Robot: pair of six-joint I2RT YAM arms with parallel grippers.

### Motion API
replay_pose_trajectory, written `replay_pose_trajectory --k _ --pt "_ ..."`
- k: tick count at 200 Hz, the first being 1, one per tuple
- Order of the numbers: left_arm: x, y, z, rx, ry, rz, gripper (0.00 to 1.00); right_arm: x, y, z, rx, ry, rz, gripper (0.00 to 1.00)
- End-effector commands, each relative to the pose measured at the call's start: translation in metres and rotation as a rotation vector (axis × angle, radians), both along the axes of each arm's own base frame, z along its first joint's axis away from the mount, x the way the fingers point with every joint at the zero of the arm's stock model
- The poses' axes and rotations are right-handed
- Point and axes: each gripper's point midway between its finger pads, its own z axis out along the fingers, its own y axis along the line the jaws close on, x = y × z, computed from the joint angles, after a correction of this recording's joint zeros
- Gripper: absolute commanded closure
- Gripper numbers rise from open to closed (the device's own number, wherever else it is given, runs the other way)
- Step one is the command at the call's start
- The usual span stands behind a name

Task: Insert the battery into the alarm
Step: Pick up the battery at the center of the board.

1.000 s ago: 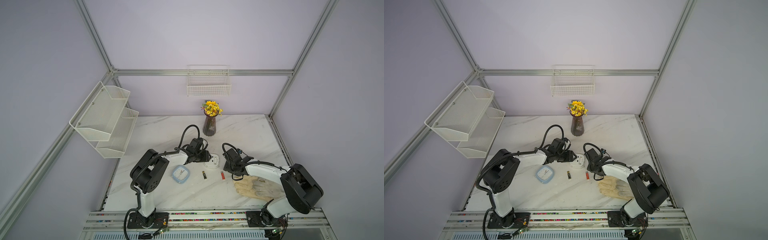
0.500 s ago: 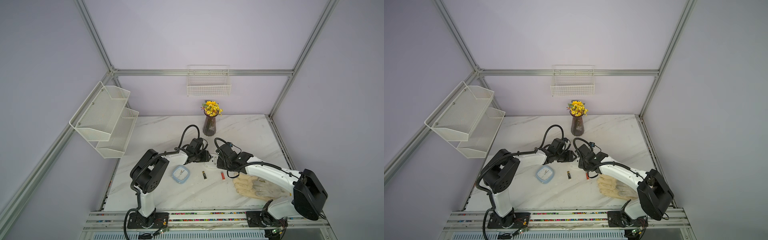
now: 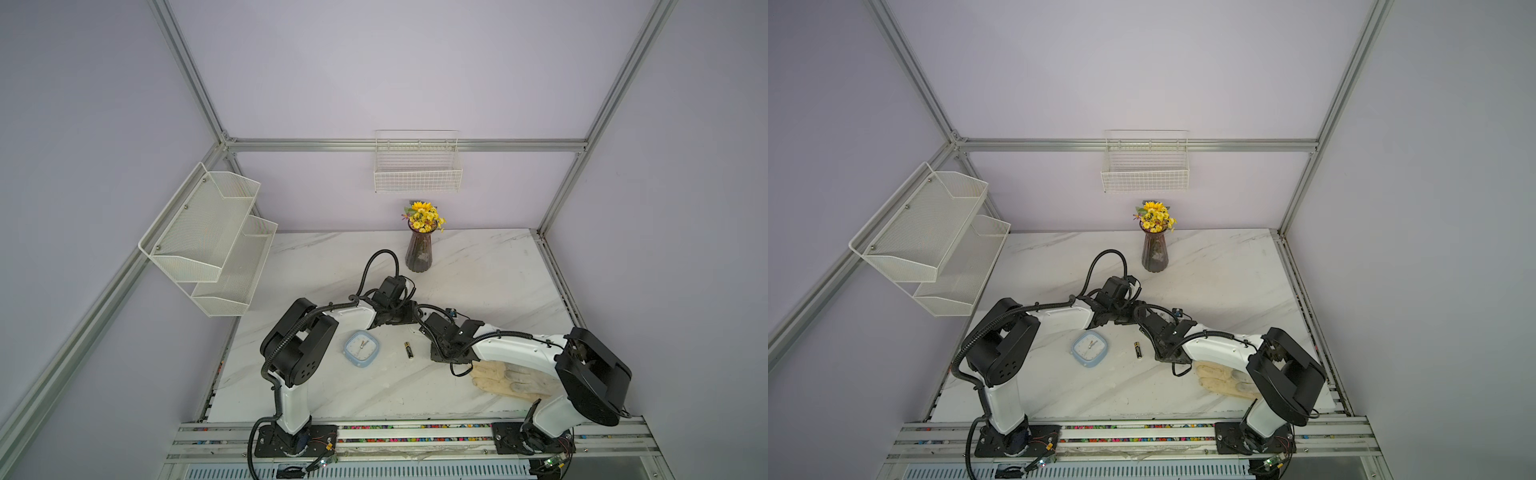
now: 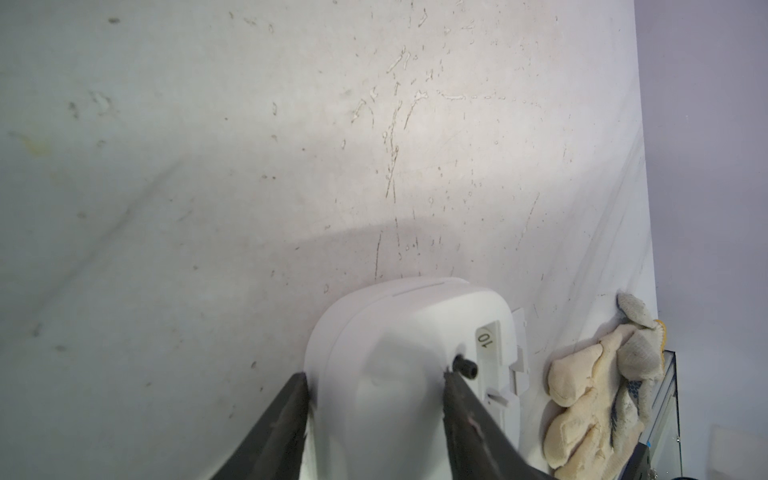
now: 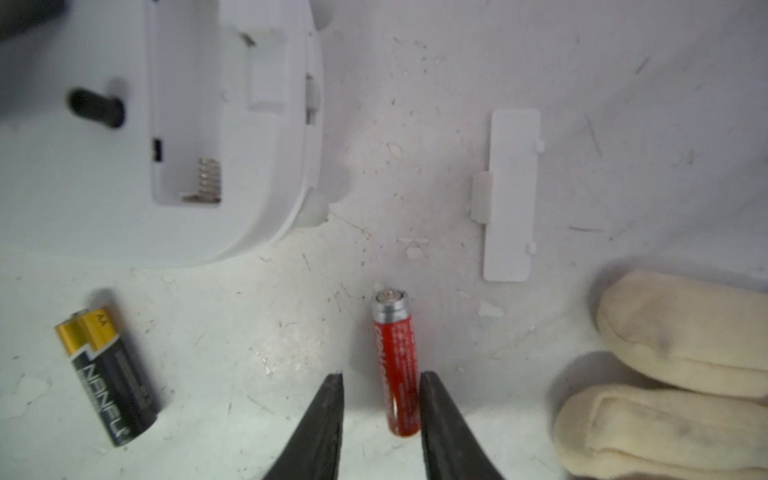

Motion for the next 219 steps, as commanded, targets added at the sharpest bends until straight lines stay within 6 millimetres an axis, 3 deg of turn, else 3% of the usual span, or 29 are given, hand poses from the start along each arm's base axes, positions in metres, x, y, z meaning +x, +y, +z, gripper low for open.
replay_pose_trajectory --k 1,66,121,162,192,219 --pt "-0.037 0.028 -0.057 0.156 0.167 0.004 0.48 0.008 0.0 0.0 -0.019 -0.039 -0.047 0.66" --pt "-0.039 0.027 -0.063 0.152 0.179 0.007 0.48 0.009 -0.008 -0.012 -0.046 -0.048 -0.093 0.73" --pt "-0.042 0.031 -0.059 0.154 0.163 0.005 0.48 0.004 -0.015 -0.007 -0.001 -0.085 -0.114 0.9" --pt "-0.046 0.032 -0.053 0.145 0.158 -0.005 0.48 0.007 -0.013 0.027 0.125 -0.193 -0.106 0.91" --pt "-0.05 0.031 -0.047 0.133 0.153 -0.024 0.47 0.024 0.009 0.072 0.285 -0.339 -0.046 0.93" --pt "-0.05 0.029 -0.042 0.116 0.149 -0.031 0.45 0.043 0.02 0.091 0.261 -0.409 -0.018 0.93"
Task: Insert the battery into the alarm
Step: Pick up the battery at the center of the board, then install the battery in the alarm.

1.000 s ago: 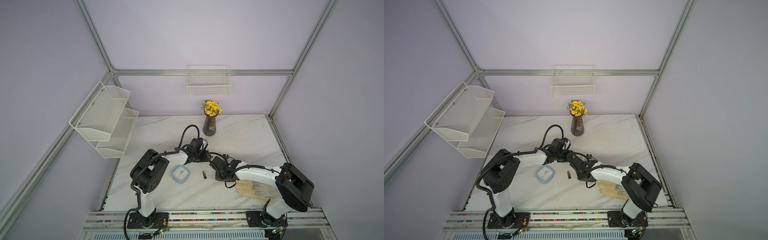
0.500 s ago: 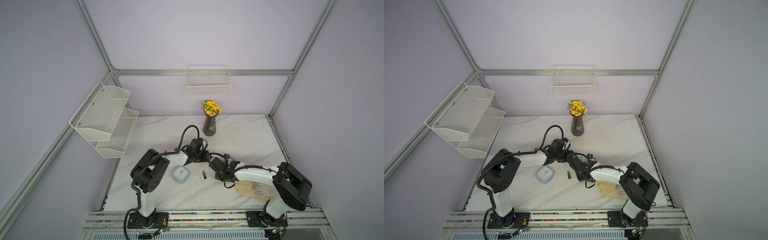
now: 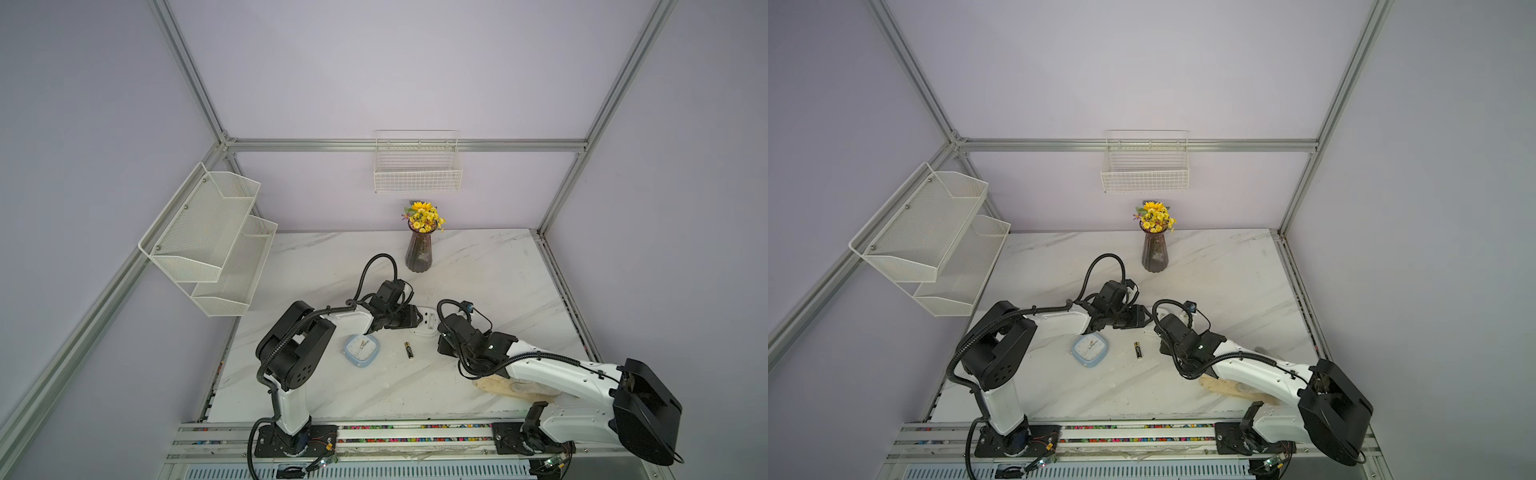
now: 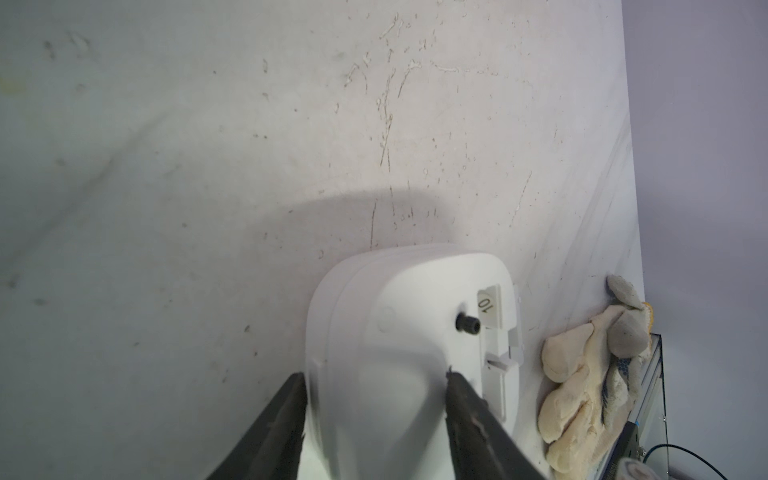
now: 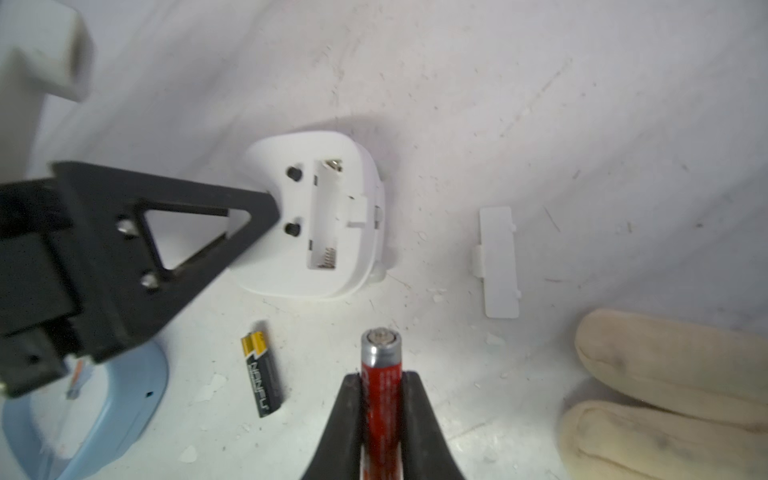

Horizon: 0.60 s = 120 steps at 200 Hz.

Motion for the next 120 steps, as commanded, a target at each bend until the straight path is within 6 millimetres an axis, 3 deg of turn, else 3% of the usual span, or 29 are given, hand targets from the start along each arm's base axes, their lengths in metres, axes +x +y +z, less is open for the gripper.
replay_pose_trajectory --k 1,14,40,80,120 --pt "-0.035 0.026 -0.04 0.142 0.137 -0.015 0.45 0.024 0.017 0.025 0.001 -0.108 0.019 0.93" --pt "-0.035 0.024 -0.038 0.132 0.137 -0.026 0.45 0.036 0.024 0.032 -0.02 -0.133 0.021 0.93" --pt "-0.033 0.021 -0.039 0.13 0.135 -0.033 0.45 0.057 0.035 0.014 -0.099 -0.144 0.015 0.93" --pt "-0.035 0.02 -0.046 0.127 0.151 -0.039 0.47 0.079 0.024 -0.01 -0.153 -0.128 -0.047 0.93" --pt "-0.035 0.02 -0.043 0.121 0.146 -0.034 0.47 0.085 0.012 -0.007 -0.137 -0.146 -0.08 0.92"
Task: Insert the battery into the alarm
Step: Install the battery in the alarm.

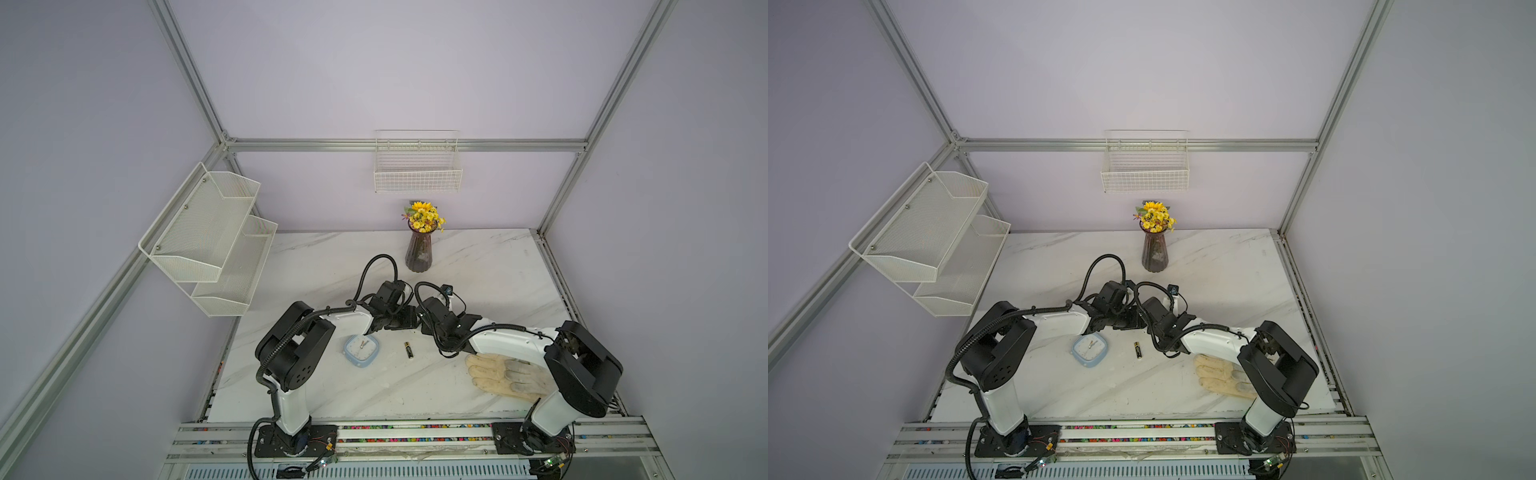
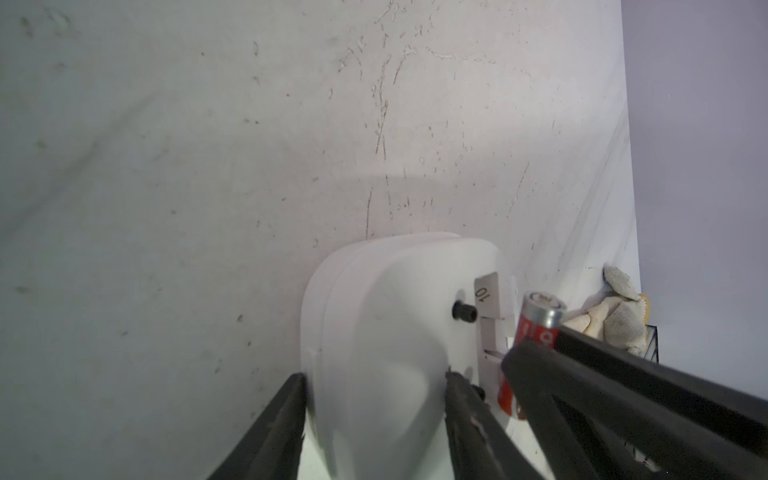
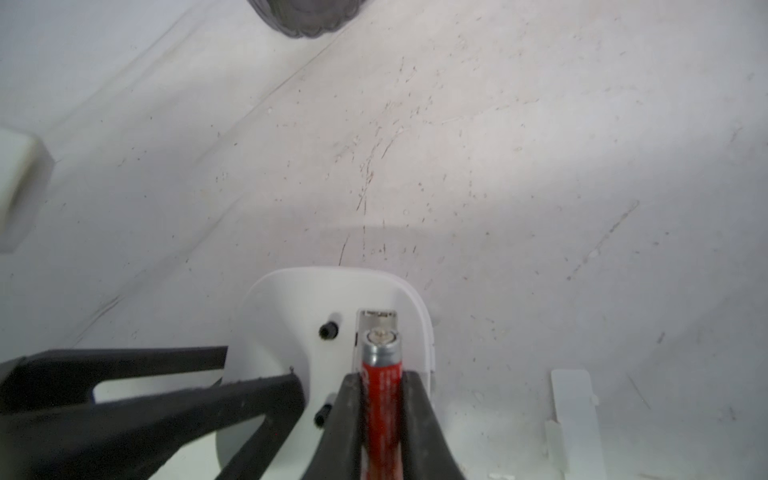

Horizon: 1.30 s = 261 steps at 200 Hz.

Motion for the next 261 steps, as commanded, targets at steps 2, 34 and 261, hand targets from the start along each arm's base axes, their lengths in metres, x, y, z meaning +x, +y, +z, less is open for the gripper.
replay_pose_trajectory --k 2,34,261 --pt "-0.032 0.022 -0.043 0.129 0.136 -0.018 0.47 0.011 -0.004 0.016 0.034 -0.069 -0.027 0.92" --pt "-0.029 0.023 -0.038 0.13 0.117 -0.009 0.47 0.018 0.005 0.016 0.057 -0.071 -0.008 0.92" --pt "-0.032 0.027 -0.031 0.133 0.096 -0.005 0.47 -0.008 0.006 0.01 0.066 -0.035 -0.023 0.62"
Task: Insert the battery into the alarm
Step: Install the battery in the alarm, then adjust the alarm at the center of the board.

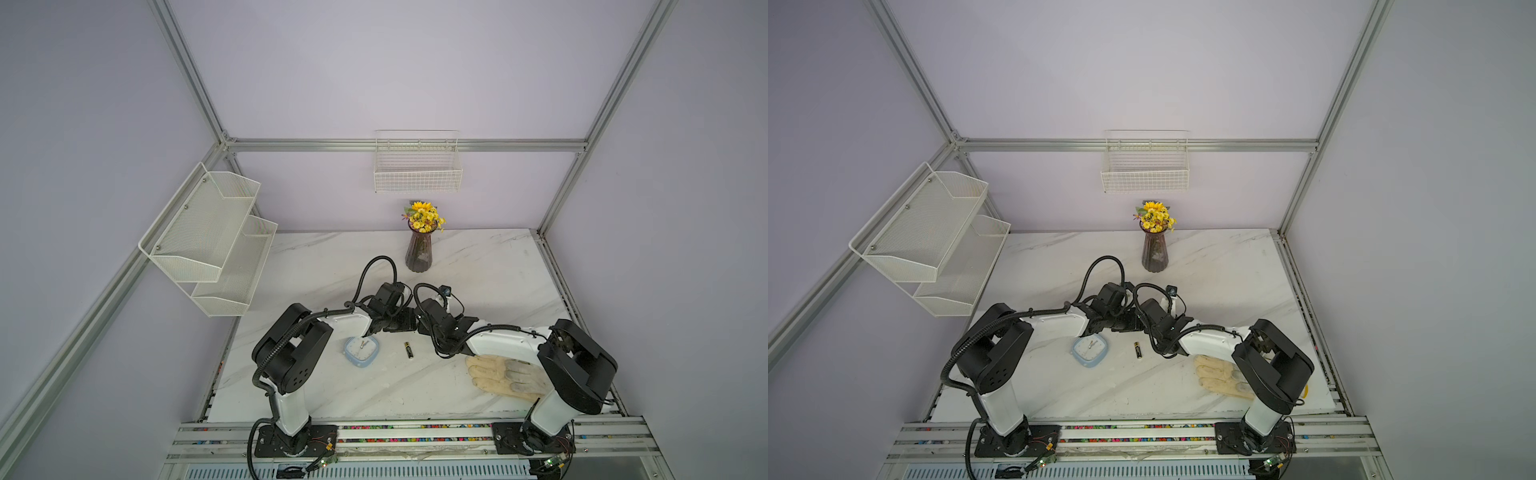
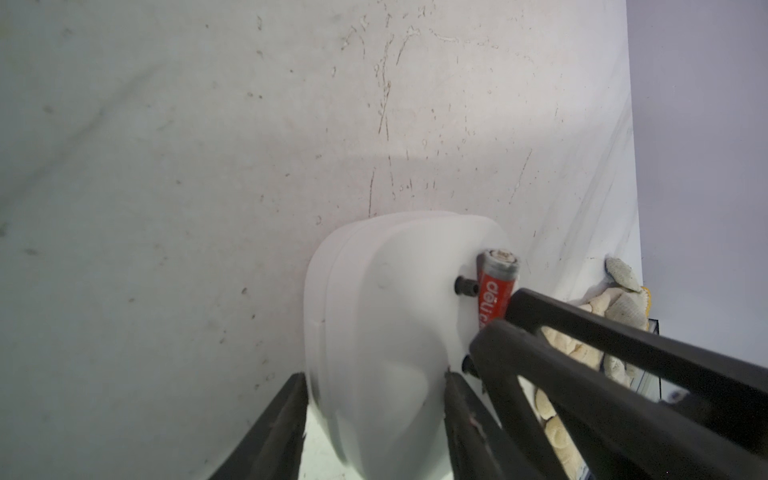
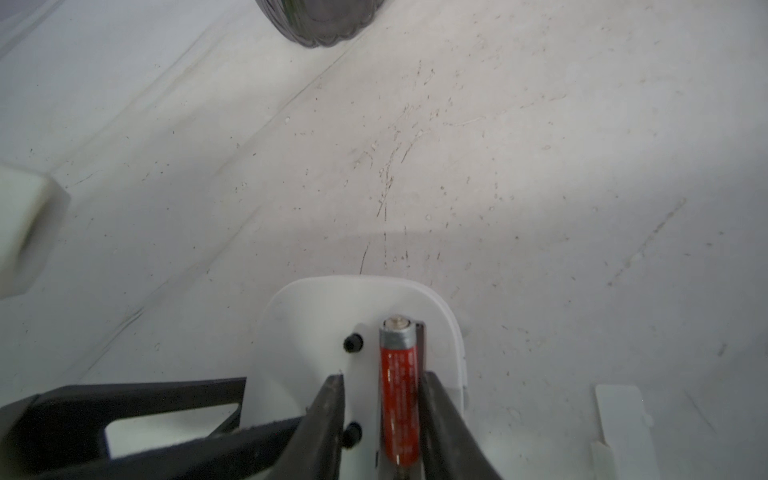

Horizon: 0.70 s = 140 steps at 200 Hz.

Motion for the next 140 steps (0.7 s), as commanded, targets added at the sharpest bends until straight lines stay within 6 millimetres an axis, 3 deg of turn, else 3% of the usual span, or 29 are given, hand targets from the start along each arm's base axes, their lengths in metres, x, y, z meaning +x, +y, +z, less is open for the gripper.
replay_pose_trajectory --k 1,46,110,140 --pt "-0.025 0.023 -0.031 0.125 0.095 -0.007 0.47 -0.008 -0.008 0.015 0.021 -0.013 -0.029 0.61" --pt "-0.034 0.021 -0.019 0.081 0.103 -0.014 0.46 -0.001 -0.026 0.037 0.049 -0.059 -0.054 0.54" --pt "-0.046 0.009 0.008 -0.044 0.12 0.01 0.45 0.072 -0.035 0.014 0.158 0.024 0.006 0.63" --pt "-0.052 -0.004 0.018 -0.084 0.109 -0.003 0.45 0.092 -0.028 0.005 0.159 0.037 0.047 0.69"
